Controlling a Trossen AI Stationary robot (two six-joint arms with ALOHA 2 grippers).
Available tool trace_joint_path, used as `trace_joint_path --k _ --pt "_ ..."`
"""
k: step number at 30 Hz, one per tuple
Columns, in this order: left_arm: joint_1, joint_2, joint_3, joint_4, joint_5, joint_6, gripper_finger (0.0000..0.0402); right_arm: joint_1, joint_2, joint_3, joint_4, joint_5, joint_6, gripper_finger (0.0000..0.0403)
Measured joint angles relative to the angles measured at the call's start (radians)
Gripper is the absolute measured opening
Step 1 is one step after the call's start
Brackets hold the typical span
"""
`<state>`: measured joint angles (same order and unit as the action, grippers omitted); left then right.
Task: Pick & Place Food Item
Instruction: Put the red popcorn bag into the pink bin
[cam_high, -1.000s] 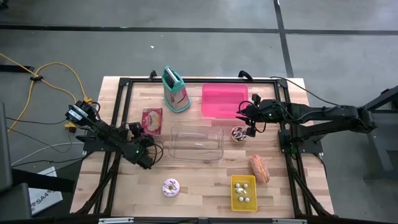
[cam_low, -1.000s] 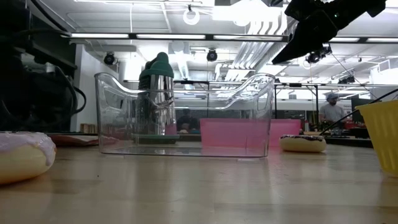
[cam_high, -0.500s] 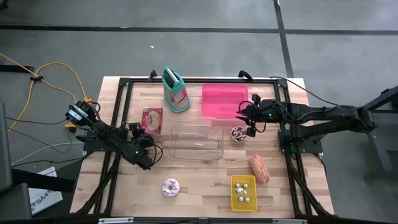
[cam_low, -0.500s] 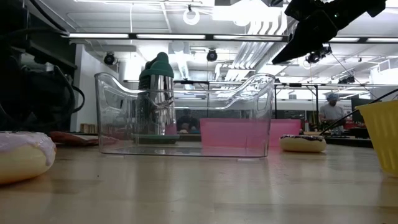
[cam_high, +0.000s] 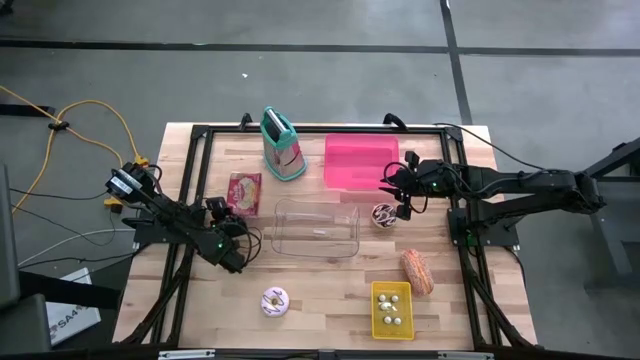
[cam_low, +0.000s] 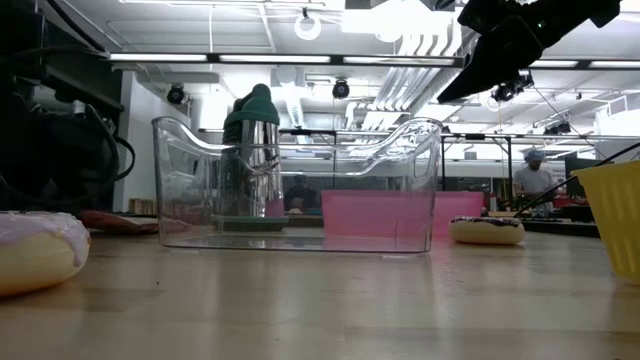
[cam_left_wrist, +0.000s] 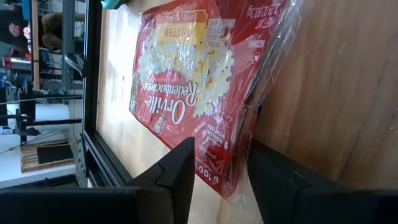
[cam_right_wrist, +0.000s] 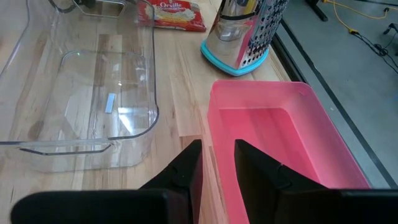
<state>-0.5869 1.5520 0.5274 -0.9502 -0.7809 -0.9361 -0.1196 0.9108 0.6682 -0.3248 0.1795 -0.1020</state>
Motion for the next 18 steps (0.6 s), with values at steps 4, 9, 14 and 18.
trace_joint_path --k 4,9,14,18 --pt "0.0 0.0 0.001 -0.004 -0.015 -0.008 0.0132 0.0 0.0 0.0 0.0 0.0 0.0 0.0082" --pt "0.0 0.0 0.004 -0.01 -0.02 -0.015 0.0132 0.0 0.0 0.0 0.0 0.0 0.0 0.0082" --pt "0.0 0.0 0.006 -0.011 -0.026 -0.015 0.0132 0.0 0.0 0.0 0.0 0.0 0.0 0.0082" --pt "0.0 0.0 0.006 -0.001 -0.01 0.007 0.0132 0.0 0.0 0.0 0.0 0.0 0.0 0.0082"
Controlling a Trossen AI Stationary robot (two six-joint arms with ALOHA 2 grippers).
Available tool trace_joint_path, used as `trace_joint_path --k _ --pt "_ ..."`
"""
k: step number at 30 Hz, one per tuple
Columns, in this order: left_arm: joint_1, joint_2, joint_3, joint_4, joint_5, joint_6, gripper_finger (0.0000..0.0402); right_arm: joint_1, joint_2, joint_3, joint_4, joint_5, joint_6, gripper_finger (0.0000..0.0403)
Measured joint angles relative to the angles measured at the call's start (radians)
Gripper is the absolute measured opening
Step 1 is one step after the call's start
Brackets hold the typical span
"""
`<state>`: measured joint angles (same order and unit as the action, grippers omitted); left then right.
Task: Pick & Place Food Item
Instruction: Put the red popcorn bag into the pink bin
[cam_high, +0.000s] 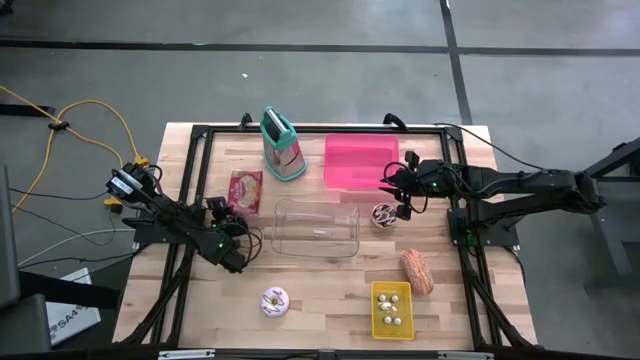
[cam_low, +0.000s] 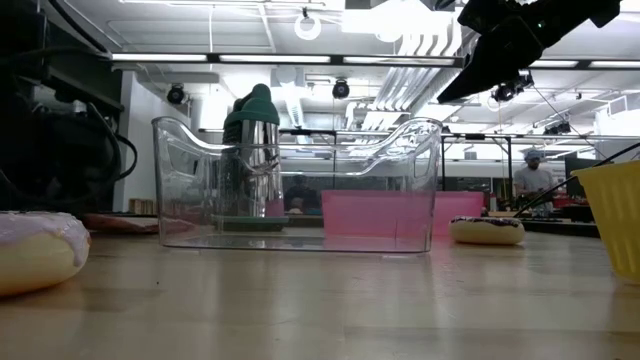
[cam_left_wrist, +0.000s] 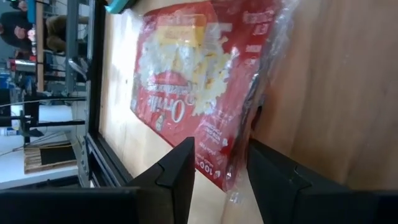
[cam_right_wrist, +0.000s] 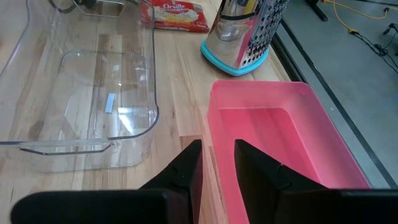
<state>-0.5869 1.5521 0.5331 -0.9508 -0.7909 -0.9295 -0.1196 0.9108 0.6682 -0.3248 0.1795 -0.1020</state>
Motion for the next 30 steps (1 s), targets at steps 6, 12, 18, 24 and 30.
trace_joint_path --k 6,12,18,24,30 --pt "0.0 -0.002 0.003 0.039 0.025 0.066 0.0132 0.0 0.0 0.0 0.0 0.0 0.0 0.0082" --pt "0.014 -0.004 0.003 0.072 0.079 0.105 0.0132 0.0 0.0 0.0 0.0 0.0 0.0 0.0082" --pt "0.032 -0.003 0.009 0.082 0.09 0.114 0.0132 0.0 0.0 0.0 0.0 0.0 0.0 0.0082" --pt "0.082 -0.003 0.011 0.091 0.088 0.136 0.0145 0.0 0.0 0.0 0.0 0.0 0.0 0.0082" --pt "0.109 -0.002 0.01 0.096 0.062 0.152 0.0177 0.0 0.0 0.0 0.0 0.0 0.0 0.0082"
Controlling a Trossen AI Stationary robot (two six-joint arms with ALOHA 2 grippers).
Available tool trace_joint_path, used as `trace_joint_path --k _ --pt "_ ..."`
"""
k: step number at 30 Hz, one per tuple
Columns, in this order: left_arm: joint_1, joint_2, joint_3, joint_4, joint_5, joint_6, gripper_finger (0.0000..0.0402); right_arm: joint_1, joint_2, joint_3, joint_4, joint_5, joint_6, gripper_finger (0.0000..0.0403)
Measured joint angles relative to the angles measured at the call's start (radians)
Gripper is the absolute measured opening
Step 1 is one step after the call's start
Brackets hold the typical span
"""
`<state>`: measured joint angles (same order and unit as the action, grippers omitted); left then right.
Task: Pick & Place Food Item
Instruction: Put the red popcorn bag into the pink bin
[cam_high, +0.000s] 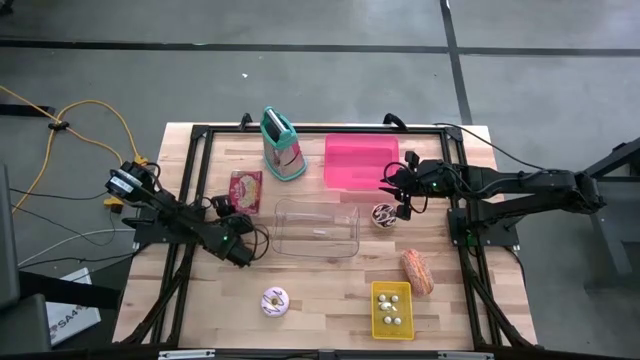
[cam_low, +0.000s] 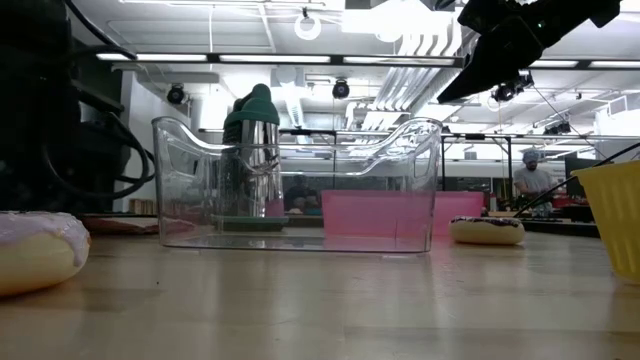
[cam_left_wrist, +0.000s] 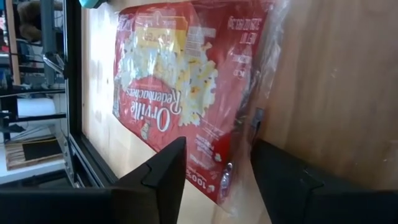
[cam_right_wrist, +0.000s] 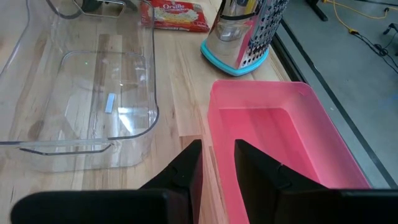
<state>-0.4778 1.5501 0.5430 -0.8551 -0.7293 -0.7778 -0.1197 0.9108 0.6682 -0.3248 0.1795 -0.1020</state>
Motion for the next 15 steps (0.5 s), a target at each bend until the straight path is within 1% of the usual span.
trace_joint_path --k 6,9,12,15 --pt "0.005 0.0 -0.001 0.0 -0.009 -0.003 0.0181 0.0 0.0 0.0 0.0 0.0 0.0 0.0082" --pt "0.005 0.0 -0.001 0.0 -0.016 -0.006 0.0177 0.0 0.0 0.0 0.0 0.0 0.0 0.0082" --pt "0.005 0.0 -0.001 0.0 -0.019 -0.011 0.0157 0.0 0.0 0.0 0.0 0.0 0.0 0.0082" --pt "0.005 0.0 -0.002 0.0 -0.02 -0.017 0.0127 0.0 0.0 0.0 0.0 0.0 0.0 0.0082"
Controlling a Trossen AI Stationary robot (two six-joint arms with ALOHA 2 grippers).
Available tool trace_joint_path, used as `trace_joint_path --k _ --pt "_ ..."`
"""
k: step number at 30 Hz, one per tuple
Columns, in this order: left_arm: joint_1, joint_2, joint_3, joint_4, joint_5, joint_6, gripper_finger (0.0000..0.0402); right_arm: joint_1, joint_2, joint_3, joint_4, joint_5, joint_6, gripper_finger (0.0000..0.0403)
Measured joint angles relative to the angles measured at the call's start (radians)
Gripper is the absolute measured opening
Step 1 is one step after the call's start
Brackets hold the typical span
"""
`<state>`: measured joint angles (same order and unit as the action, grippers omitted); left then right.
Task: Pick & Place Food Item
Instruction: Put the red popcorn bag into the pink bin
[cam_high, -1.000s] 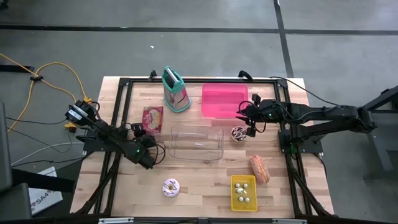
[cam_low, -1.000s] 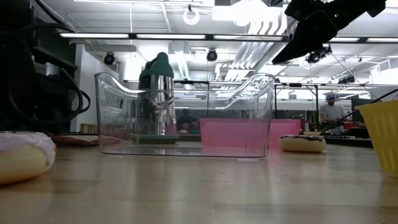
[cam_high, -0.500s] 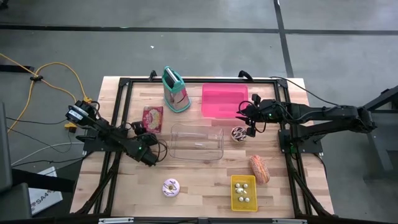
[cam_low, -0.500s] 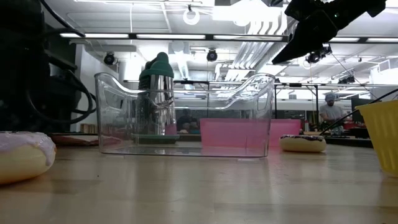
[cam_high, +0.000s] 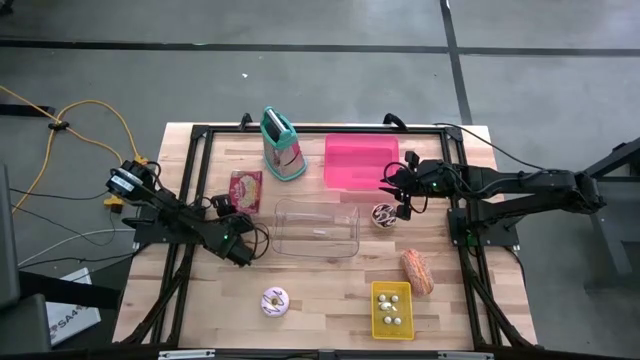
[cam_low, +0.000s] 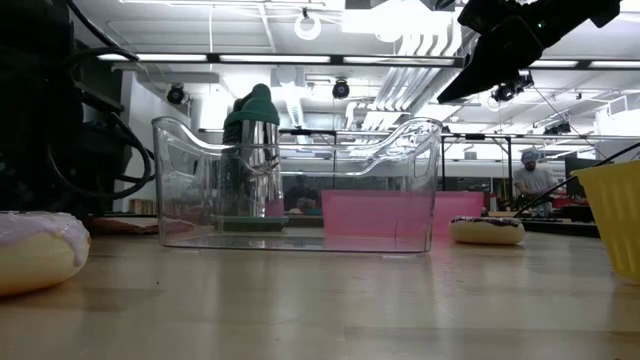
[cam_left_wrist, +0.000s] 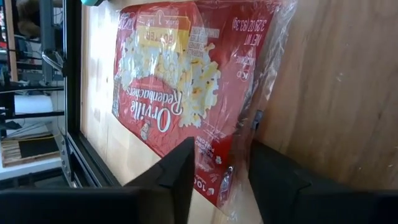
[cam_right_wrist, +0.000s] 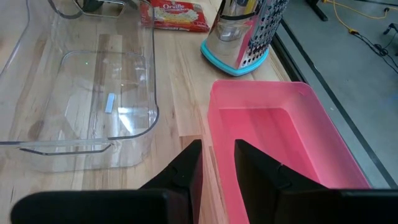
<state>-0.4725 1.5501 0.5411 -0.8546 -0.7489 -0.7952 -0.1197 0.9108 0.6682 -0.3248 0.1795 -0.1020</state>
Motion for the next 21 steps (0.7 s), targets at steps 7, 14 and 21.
trace_joint_path --k 7,14,21 --pt "0.033 0.0 0.0 0.034 -0.007 0.004 0.0082 0.0 0.0 0.0 0.0 0.0 0.0 0.0082" --pt "0.053 0.0 0.001 0.039 -0.001 0.017 0.0042 0.0 0.0 0.0 0.0 0.0 0.0 0.0082" --pt "0.048 0.0 0.001 0.036 -0.006 0.013 0.0002 0.0 0.0 0.0 0.0 0.0 0.0 0.0082"
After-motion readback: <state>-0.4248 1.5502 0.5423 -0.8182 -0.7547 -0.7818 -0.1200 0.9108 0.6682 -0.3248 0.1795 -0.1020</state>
